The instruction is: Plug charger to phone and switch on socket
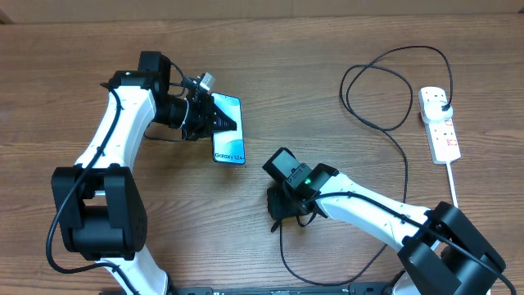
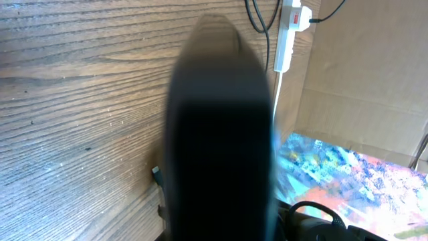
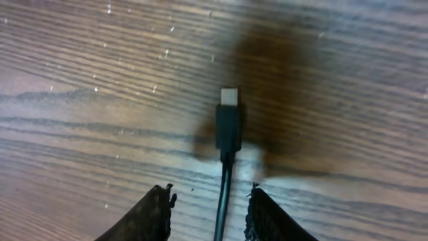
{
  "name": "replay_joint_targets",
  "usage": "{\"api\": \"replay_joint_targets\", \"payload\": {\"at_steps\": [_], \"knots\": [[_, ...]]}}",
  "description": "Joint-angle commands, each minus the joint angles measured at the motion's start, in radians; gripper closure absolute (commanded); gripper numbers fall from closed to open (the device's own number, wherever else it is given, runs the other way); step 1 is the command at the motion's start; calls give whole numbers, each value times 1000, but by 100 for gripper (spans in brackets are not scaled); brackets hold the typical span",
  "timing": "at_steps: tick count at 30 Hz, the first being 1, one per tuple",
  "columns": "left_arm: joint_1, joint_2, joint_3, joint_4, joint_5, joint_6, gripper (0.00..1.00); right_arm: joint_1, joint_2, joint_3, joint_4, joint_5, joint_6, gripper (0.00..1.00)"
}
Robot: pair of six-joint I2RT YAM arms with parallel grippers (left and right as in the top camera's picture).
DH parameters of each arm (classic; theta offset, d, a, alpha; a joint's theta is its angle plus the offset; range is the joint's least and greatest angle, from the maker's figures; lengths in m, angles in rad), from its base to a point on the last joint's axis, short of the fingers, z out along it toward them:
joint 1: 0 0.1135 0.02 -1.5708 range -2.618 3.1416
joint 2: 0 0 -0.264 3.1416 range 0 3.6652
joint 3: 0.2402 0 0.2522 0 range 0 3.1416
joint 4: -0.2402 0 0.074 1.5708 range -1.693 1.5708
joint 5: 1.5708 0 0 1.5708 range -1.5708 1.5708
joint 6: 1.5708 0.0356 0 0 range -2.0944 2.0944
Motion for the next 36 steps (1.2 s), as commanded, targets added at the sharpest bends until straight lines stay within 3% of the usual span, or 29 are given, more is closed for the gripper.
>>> {"api": "replay_joint_targets", "payload": {"at_steps": [1, 7, 10, 17, 22, 36], "knots": [[3, -2, 23, -5, 19, -8, 95, -1, 17, 34, -1, 28, 3, 69], [3, -2, 23, -9, 19, -8, 96, -2, 25, 59, -28, 26, -2, 80], [3, -2, 23, -10, 20, -8, 96, -2, 26, 84, -71, 45, -20, 80], [3, -2, 23, -15, 20, -8, 96, -10, 46, 212, -255, 57, -74, 72], [3, -2, 23, -15, 20, -8, 96, -1, 79, 228, -293, 50, -90, 66], [3, -2, 23, -29, 19, -6, 96, 6, 238, 228, -307, 81, -58, 68]]}}
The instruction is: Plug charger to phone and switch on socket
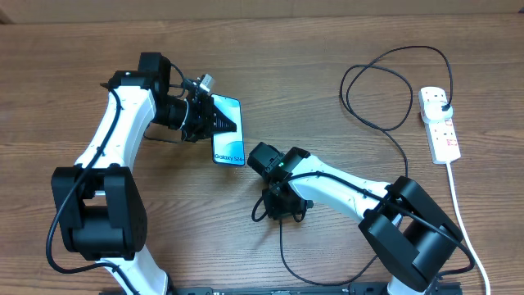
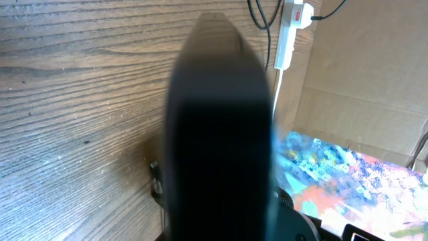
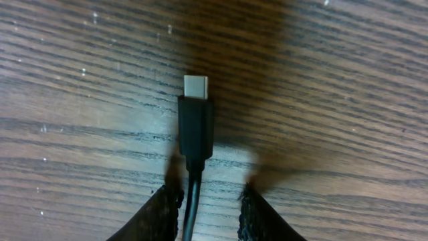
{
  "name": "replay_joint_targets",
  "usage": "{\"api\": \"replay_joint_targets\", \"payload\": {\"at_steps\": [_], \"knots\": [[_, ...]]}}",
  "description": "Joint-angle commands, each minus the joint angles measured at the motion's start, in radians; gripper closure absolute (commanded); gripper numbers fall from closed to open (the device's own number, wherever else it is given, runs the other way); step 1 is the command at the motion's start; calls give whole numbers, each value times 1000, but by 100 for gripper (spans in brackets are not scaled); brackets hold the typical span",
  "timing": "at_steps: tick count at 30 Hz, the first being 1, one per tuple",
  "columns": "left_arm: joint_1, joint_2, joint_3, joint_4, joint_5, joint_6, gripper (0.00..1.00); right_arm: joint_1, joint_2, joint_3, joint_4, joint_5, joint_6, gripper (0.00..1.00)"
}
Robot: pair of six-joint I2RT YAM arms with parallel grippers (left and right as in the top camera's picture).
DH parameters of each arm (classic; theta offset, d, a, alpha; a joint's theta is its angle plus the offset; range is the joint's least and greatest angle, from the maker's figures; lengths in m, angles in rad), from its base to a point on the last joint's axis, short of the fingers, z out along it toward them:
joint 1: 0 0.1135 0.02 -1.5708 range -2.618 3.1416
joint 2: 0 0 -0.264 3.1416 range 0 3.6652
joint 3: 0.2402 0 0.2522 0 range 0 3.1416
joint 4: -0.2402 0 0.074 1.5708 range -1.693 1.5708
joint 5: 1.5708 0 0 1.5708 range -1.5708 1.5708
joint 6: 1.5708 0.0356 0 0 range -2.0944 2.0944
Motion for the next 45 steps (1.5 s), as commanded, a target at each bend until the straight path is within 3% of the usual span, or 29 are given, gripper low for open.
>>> {"api": "replay_joint_targets", "payload": {"at_steps": [1, 7, 26, 32, 35, 40, 45], "knots": [[3, -2, 23, -8, 19, -6, 96, -20, 26, 9, -37, 62, 44, 68], [3, -2, 23, -8, 19, -6, 95, -109, 26, 8, -142, 173, 82, 68], [3, -2, 23, -20, -31, -3, 96, -143, 26, 8, -87, 170, 170, 64], [3, -2, 23, -23, -28, -4, 96, -143, 26, 7, -58, 170, 185, 76], [2, -2, 23, -23, -28, -4, 96, -143, 26, 3, -45, 170, 188, 76], [2, -2, 23, -23, -28, -4, 96, -143, 27, -5, -31, 170, 188, 75], [2, -2, 23, -24, -28, -4, 96, -143, 27, -10, -25, 180, 188, 67]]}}
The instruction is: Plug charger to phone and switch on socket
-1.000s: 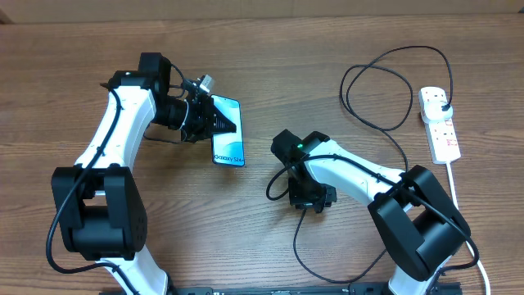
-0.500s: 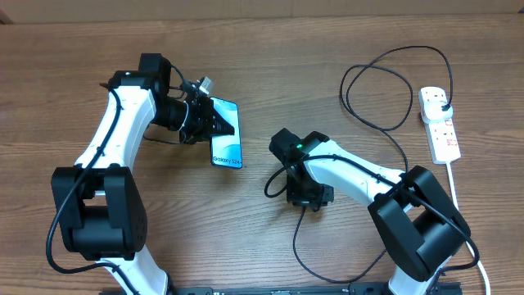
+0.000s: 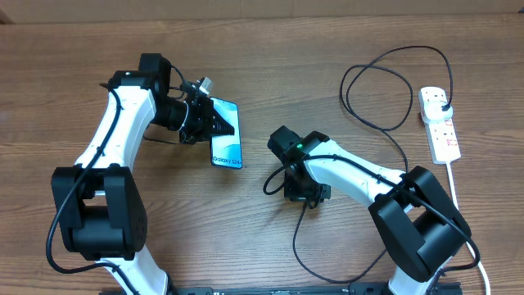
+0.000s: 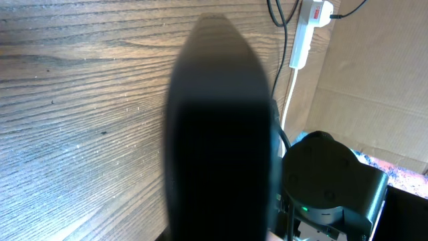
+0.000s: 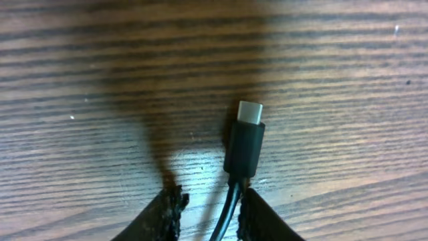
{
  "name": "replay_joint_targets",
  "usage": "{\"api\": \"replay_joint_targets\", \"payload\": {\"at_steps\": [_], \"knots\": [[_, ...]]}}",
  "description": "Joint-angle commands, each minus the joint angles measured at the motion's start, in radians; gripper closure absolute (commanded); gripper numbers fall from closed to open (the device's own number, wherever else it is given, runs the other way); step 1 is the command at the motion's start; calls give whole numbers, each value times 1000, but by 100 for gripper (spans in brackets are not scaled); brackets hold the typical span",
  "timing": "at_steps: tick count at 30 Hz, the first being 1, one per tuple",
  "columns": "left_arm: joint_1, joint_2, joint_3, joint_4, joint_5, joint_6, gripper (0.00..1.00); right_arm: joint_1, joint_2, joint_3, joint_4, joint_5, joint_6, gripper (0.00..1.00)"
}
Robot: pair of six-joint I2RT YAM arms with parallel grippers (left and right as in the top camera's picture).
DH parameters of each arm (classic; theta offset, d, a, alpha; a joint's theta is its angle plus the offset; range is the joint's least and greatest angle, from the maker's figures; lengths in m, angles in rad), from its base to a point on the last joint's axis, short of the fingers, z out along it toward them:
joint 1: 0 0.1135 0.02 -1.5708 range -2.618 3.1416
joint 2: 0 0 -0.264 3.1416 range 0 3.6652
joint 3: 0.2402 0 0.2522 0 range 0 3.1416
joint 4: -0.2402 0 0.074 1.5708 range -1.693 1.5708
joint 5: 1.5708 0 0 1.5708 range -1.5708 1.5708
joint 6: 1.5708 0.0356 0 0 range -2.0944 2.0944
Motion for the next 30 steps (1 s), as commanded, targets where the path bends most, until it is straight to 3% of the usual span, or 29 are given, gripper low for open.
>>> {"api": "replay_joint_targets", "payload": {"at_steps": [1, 14, 22, 30], "knots": [[3, -2, 23, 0, 25, -4, 96, -3, 23, -17, 27, 39, 8, 67], [2, -2, 23, 0, 24, 5, 96, -3, 23, -17, 35, 80, 15, 68], [2, -2, 23, 0, 24, 9, 96, -25, 23, -17, 34, 79, 15, 64], [2, -2, 23, 0, 24, 9, 96, -47, 23, -20, 30, 50, 14, 78]]}}
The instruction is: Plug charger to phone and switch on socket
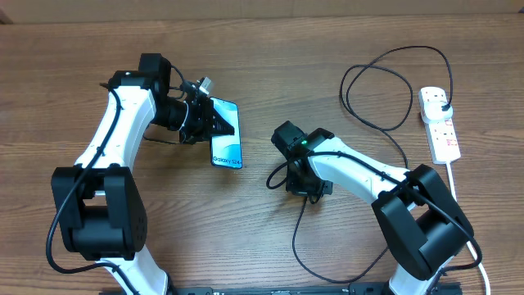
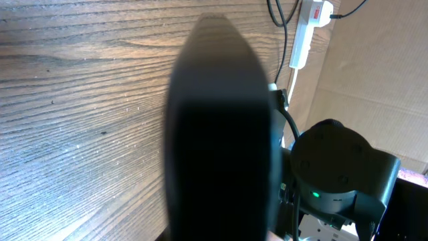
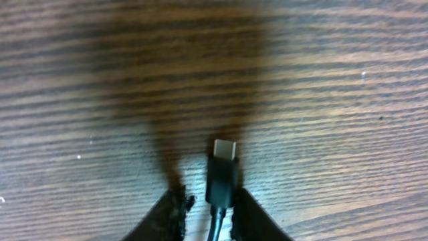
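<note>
The Galaxy phone (image 1: 227, 137) is held off the table, screen up, with my left gripper (image 1: 211, 123) shut on its far end. It fills the left wrist view as a dark blur (image 2: 221, 134). The black USB-C charger plug (image 3: 223, 175) lies on the wood, tip pointing away. My right gripper (image 3: 212, 211) brackets its rear end. The right finger touches the plug and a sliver of table shows at the left finger (image 3: 175, 213). Its cable (image 1: 299, 238) trails back towards the white socket strip (image 1: 440, 123).
The cable runs in a wide loop near the front edge (image 1: 327, 281) and in coils at the back right (image 1: 377, 86). The strip's own lead (image 1: 455, 197) runs down the right side. Bare wood (image 1: 254, 176) separates phone and right gripper.
The plug now sits deeper between my right fingers and straight, where before it lay tilted and further ahead. The jaws stand slightly narrower. The left arm and phone have not moved.
The left gripper held the phone throughout. The right gripper stood wide open behind the plug near the table's front. It was then closer on the plug, jaws narrower. Later arm and plug were further right and back, and now the fingers flank the plug body.
</note>
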{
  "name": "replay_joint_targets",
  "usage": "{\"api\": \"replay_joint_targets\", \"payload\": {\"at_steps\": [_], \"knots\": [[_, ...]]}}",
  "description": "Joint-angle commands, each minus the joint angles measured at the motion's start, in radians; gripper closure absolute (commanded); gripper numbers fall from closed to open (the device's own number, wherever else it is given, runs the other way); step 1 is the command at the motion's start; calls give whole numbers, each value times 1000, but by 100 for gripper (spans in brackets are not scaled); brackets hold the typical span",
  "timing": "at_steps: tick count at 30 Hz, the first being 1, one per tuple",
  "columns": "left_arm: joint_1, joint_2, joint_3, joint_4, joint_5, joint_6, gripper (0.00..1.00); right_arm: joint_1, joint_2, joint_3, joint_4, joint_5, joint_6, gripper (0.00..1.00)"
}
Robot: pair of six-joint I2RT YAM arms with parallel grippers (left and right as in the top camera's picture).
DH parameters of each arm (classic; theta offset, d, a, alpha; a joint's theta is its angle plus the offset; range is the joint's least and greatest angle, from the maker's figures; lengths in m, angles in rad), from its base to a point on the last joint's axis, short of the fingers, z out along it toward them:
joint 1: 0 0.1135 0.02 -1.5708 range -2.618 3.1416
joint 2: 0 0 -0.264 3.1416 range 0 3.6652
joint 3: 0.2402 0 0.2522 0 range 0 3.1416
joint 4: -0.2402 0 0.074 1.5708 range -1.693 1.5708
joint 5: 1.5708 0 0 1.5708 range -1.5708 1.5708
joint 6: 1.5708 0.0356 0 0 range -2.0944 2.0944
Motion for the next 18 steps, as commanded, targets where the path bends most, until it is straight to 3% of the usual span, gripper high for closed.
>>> {"api": "replay_joint_targets", "payload": {"at_steps": [1, 12, 18], "knots": [[2, -2, 23, 0, 24, 8, 96, -13, 26, -23, 2, 12, 8, 78], [2, -2, 23, 0, 24, 8, 96, -13, 26, -31, -10, -24, 8, 77], [2, -2, 23, 0, 24, 13, 96, -13, 26, -31, -11, -24, 8, 81]]}}
